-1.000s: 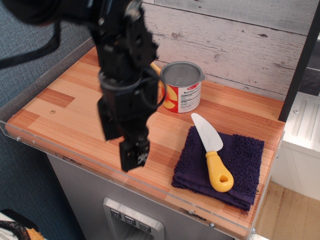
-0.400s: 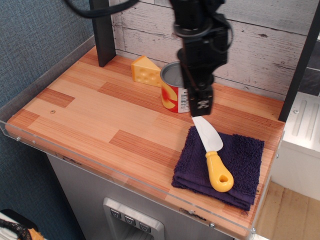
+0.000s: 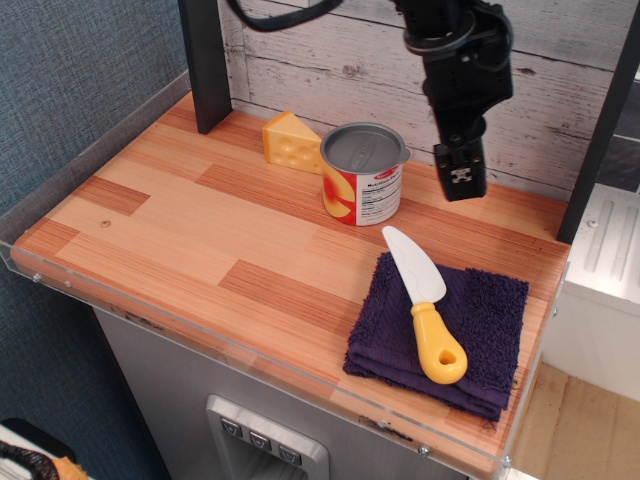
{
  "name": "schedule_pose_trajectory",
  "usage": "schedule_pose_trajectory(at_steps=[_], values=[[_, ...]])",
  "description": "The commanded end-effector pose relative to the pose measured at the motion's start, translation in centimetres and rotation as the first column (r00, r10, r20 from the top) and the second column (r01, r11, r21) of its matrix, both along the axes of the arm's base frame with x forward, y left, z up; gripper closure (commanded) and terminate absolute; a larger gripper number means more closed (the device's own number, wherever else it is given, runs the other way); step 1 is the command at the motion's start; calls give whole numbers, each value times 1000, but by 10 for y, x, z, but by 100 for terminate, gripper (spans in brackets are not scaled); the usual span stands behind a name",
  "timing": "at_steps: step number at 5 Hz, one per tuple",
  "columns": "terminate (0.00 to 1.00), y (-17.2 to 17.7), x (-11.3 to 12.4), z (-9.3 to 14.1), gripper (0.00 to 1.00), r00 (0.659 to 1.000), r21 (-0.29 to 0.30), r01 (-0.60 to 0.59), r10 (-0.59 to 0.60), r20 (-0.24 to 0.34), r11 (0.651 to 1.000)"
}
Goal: Pick the container from middle and place it on left corner.
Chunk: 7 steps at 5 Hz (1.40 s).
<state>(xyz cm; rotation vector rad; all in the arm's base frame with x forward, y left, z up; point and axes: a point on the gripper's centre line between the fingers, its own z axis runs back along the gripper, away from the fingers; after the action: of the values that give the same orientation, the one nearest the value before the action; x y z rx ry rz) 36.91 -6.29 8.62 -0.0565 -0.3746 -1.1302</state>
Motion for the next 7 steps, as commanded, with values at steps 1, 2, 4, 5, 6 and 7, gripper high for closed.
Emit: schedule_pose_trajectory(at_steps=[1, 2, 4, 5, 6, 7], values=[[0, 11, 23, 1, 0, 993, 50, -115, 116, -20, 992], [0, 24, 23, -7, 0, 980, 75, -192, 195, -35, 978], [0, 48, 21, -20, 0, 953, 69, -295, 299, -47, 953], [0, 57, 18, -26, 0, 941, 73, -329, 333, -66, 942], [0, 62, 14, -34, 0, 931, 98, -348, 356, -81, 932], [0, 71, 3, -41, 0, 933, 147, -327, 344, -108, 933]])
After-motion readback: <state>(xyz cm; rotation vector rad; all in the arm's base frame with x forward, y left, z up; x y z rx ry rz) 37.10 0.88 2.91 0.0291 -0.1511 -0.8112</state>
